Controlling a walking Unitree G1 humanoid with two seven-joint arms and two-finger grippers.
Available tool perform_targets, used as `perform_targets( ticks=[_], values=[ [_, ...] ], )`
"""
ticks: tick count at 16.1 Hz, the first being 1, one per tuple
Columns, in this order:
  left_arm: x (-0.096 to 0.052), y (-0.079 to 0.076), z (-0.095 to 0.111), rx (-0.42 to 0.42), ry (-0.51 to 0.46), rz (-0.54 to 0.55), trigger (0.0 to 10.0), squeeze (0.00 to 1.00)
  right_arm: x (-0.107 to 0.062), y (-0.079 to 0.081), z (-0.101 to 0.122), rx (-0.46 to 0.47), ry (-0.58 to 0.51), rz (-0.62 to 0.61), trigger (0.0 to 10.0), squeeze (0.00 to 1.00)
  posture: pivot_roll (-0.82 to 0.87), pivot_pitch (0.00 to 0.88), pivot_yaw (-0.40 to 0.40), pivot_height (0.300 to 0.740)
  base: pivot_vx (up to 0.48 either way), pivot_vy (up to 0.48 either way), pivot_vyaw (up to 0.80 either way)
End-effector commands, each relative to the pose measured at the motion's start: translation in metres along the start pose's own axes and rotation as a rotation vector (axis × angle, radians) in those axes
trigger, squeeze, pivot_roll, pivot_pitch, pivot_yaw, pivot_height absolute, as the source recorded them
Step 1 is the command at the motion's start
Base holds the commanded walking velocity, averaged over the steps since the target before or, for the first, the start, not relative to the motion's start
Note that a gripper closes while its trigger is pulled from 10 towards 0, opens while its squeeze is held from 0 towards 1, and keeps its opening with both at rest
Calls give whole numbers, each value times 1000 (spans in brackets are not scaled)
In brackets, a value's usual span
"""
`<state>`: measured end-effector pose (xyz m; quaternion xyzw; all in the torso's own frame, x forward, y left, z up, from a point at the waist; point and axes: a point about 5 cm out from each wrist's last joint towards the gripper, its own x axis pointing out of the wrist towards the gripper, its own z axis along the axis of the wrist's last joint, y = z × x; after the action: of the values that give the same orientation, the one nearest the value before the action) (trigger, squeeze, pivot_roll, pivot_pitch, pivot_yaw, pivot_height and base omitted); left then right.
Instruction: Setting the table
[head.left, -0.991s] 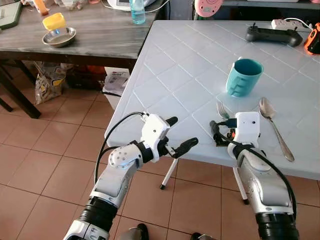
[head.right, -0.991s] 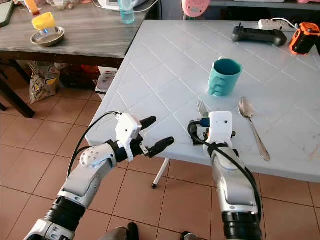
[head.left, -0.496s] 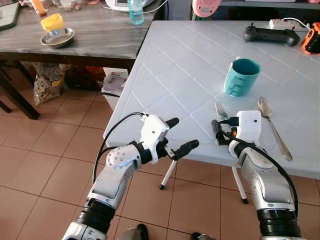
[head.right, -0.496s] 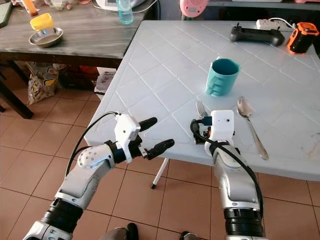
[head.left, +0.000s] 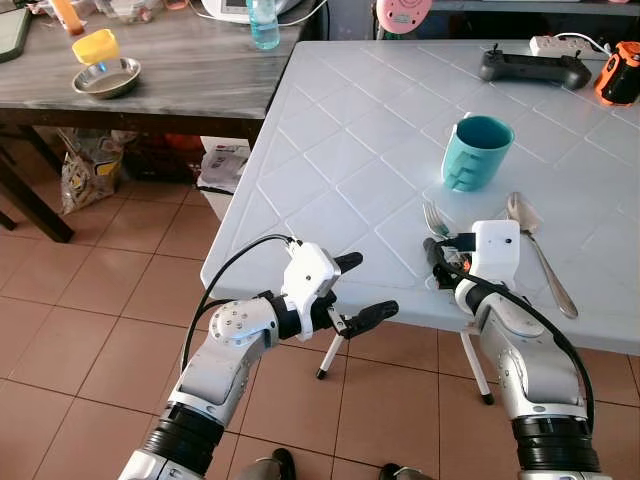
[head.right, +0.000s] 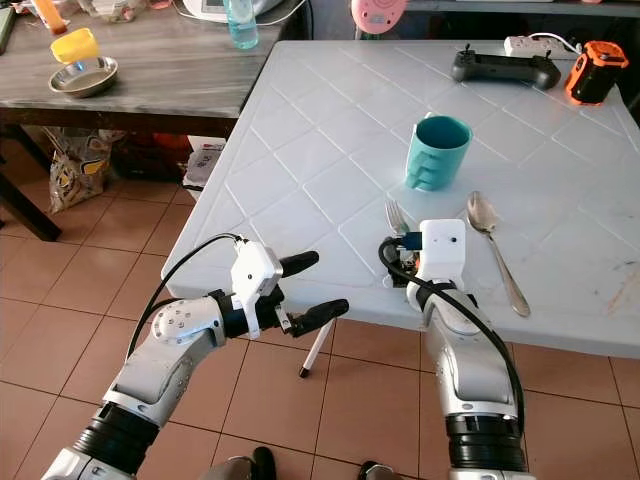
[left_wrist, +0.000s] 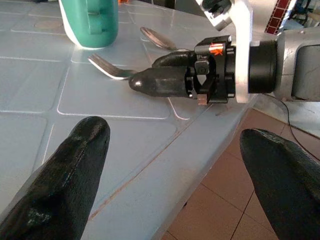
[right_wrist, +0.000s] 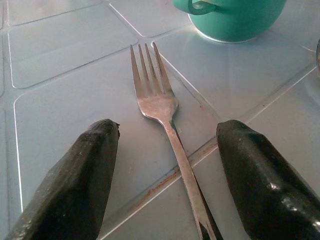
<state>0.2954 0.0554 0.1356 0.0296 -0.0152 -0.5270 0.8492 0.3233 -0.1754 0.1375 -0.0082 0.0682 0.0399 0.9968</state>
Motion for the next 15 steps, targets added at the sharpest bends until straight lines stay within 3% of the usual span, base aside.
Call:
perform_targets(
  ticks=[1, 4, 5, 6, 7, 9, 15],
  values=[
    [-2, -1, 0, 10, 11, -12, 10000, 0, 0, 7, -19, 12, 87, 28, 10000, 0, 63, 187, 91, 740, 0, 0, 0],
    [-2, 1, 2, 16, 9, -5, 10000, 0, 3, 7, -18, 9, 88, 29, 10000, 0, 69, 186, 93, 740, 0, 0, 0],
    [-2, 1, 2, 16, 9, -4, 10000, 0, 4, 7, -18, 13, 89, 32, 8627, 0, 71, 187, 93, 740, 0, 0, 0],
    [-2, 0, 1, 16, 9, -3, 10000, 0, 7, 7, -19, 38, 92, 37, 2078, 0, 72, 187, 93, 740, 0, 0, 0],
    [-2, -1, 1, 15, 11, -3, 10000, 0, 8, 7, -20, 67, 97, 48, 0, 0, 72, 187, 93, 740, 0, 0, 0],
    [-3, -2, 0, 15, 14, -3, 10000, 0, 9, 10, -20, 113, 110, 86, 0, 0, 77, 190, 89, 740, 0, 0, 0],
    [-3, -1, 0, 15, 15, 6, 10000, 0, 4, 17, -29, 127, 161, 143, 0, 0, 76, 189, 86, 740, 0, 0, 0]
  ],
)
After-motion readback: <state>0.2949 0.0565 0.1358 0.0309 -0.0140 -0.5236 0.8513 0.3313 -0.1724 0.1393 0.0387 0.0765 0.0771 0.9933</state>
